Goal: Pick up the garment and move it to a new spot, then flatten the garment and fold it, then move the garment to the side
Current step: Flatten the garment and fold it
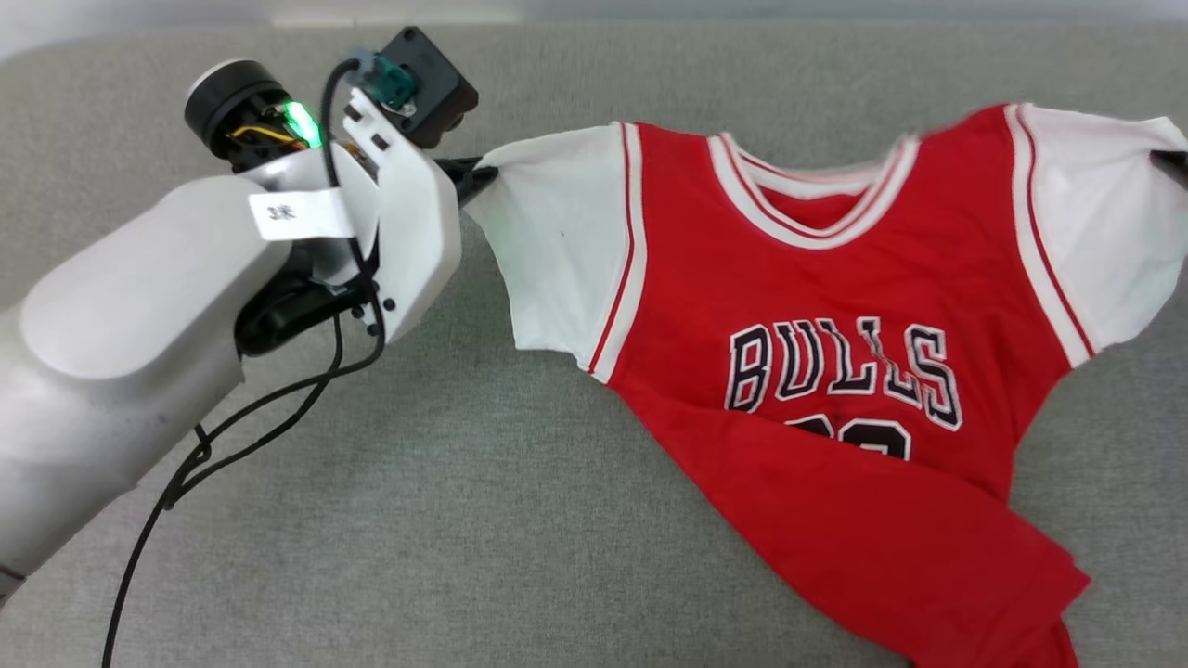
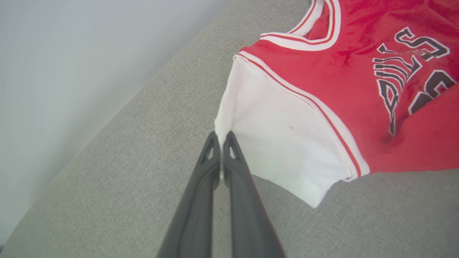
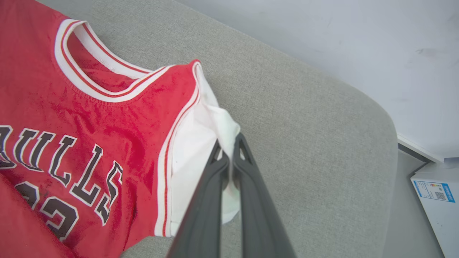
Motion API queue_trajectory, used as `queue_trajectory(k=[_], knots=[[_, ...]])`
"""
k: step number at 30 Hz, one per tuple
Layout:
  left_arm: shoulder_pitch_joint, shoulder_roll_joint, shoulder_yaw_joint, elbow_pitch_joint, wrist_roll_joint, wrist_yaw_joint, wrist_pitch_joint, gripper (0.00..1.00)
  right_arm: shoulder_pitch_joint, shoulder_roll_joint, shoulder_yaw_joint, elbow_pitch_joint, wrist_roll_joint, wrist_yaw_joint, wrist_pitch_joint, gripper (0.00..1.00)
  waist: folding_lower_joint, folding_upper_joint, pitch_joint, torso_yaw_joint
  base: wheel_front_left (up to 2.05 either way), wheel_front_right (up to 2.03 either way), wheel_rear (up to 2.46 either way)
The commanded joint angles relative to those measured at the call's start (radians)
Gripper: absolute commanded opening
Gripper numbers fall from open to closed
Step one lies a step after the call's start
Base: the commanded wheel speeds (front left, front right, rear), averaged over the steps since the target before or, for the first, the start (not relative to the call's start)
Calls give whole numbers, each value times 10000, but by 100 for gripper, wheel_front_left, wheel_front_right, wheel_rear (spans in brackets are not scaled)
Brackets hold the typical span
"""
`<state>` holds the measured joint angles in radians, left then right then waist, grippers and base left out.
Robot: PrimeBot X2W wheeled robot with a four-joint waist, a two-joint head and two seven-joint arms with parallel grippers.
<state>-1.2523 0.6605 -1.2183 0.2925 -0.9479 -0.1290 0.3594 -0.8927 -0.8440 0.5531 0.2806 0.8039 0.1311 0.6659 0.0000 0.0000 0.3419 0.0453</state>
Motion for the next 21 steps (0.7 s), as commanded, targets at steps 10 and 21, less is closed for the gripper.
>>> queue_trajectory(k=[10,21], knots=[[-606,561,849,-507,188,431,-946,0,-642,-507,64,-1053,-137,-7,-1073,0,0,0,-1097,-293,0,0,0],[-3235,174,2098,402,864,702,-1818,0,-4242,67,18,-444,-1286,-7,-1667,0,0,0,-166,-200,0,0,0]])
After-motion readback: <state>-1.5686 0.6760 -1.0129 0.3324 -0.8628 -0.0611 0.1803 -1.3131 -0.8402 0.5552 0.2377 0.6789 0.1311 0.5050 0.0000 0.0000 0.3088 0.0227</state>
